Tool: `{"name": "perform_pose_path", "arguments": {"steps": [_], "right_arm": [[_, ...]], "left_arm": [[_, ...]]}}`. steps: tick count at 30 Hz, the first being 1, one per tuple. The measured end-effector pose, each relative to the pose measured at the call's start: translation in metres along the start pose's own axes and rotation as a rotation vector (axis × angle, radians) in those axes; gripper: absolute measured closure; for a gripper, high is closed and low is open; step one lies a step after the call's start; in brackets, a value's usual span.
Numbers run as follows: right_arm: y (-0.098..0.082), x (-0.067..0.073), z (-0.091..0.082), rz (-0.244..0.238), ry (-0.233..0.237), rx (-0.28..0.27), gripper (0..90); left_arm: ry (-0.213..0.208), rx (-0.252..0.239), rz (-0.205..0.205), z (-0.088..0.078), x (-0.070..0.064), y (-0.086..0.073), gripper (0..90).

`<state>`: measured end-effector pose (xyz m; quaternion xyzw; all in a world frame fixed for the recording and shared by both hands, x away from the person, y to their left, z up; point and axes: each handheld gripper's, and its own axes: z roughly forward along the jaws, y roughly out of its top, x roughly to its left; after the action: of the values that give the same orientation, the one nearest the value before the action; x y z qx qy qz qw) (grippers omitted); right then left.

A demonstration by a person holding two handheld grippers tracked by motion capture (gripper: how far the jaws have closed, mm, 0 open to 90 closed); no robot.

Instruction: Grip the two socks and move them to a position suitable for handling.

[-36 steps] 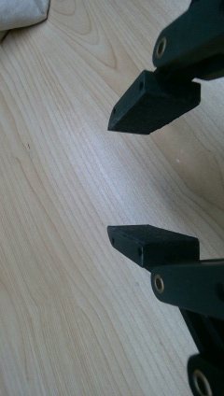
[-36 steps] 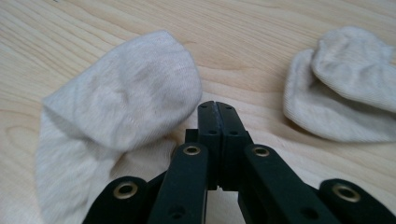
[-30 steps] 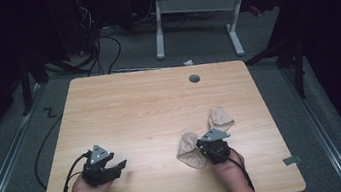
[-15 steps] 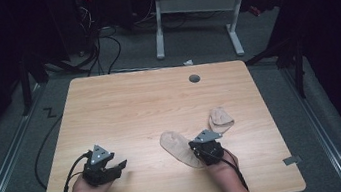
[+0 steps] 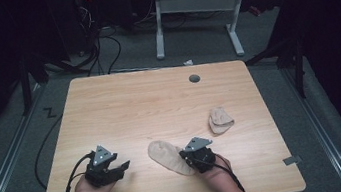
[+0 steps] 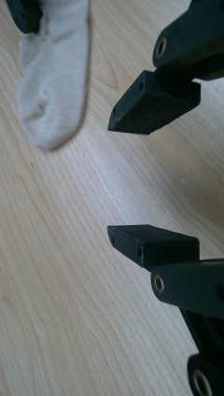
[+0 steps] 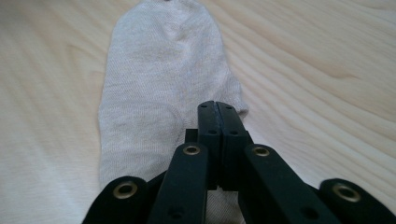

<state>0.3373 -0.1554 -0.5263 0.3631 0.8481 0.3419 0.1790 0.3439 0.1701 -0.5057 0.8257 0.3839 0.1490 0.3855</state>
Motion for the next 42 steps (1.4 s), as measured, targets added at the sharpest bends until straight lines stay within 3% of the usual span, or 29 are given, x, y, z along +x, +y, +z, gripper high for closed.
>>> {"name": "perform_pose_path", "arguments": {"steps": [3, 4, 7, 8, 12, 13, 17, 18, 22, 27, 29, 31, 35, 38, 39, 42], "right_arm": [[0.001, 0.006, 0.001, -0.025, 0.029, -0.003, 89.9], [0.002, 0.013, 0.001, -0.048, 0.063, 0.0, 89.9], [0.003, 0.02, 0.001, -0.074, 0.103, -0.001, 89.9], [0.004, 0.028, 0.001, -0.108, 0.133, -0.001, 89.9], [0.005, 0.041, 0.001, -0.146, 0.155, 0.0, 89.6], [0.007, 0.045, -0.002, -0.152, 0.151, -0.01, 87.3], [0.008, 0.04, -0.015, -0.119, 0.133, -0.062, 84.7], [0.004, 0.034, -0.022, -0.095, 0.108, -0.079, 80.6], [-0.006, 0.025, -0.033, -0.033, 0.103, -0.071, 75.2], [-0.008, 0.029, -0.037, -0.05, 0.078, -0.077, 79.8], [-0.007, 0.037, -0.034, -0.073, 0.104, -0.037, 89.7], [-0.006, 0.039, -0.031, -0.082, 0.119, 0.004, 90.0], [-0.009, 0.038, -0.024, -0.09, 0.132, 0.037, 90.0], [-0.01, 0.035, -0.021, -0.083, 0.12, 0.049, 90.0], [-0.01, 0.031, -0.021, -0.076, 0.092, 0.053, 90.0], [-0.012, 0.024, -0.022, -0.05, 0.088, 0.052, 89.9]], "left_arm": [[-0.007, -0.003, 0.004, 0.0, -0.002, 0.001, 43.2], [-0.013, -0.018, 0.01, -0.001, -0.006, 0.002, 44.2], [-0.031, -0.033, 0.02, -0.002, -0.012, 0.004, 45.3], [-0.049, -0.043, 0.036, -0.002, -0.019, 0.006, 46.1], [-0.064, -0.049, 0.076, 0.0, -0.031, 0.008, 49.7], [-0.065, -0.051, 0.09, 0.001, -0.034, 0.008, 56.0], [-0.103, -0.034, 0.131, 0.008, -0.047, 0.009, 63.5], [-0.103, -0.009, 0.15, 0.013, -0.052, 0.008, 67.3], [-0.081, 0.028, 0.183, 0.02, -0.055, 0.005, 72.0], [-0.054, 0.034, 0.177, 0.022, -0.051, 0.004, 77.5], [-0.047, 0.042, 0.171, 0.024, -0.049, 0.004, 79.9], [-0.047, 0.051, 0.167, 0.025, -0.047, 0.003, 82.4], [-0.052, 0.082, 0.177, 0.027, -0.047, 0.001, 83.4], [-0.08, 0.096, 0.183, 0.026, -0.048, -0.002, 82.2], [-0.121, 0.085, 0.121, 0.024, -0.056, -0.006, 81.3], [-0.123, 0.077, 0.148, 0.022, -0.059, -0.007, 79.5]]}}
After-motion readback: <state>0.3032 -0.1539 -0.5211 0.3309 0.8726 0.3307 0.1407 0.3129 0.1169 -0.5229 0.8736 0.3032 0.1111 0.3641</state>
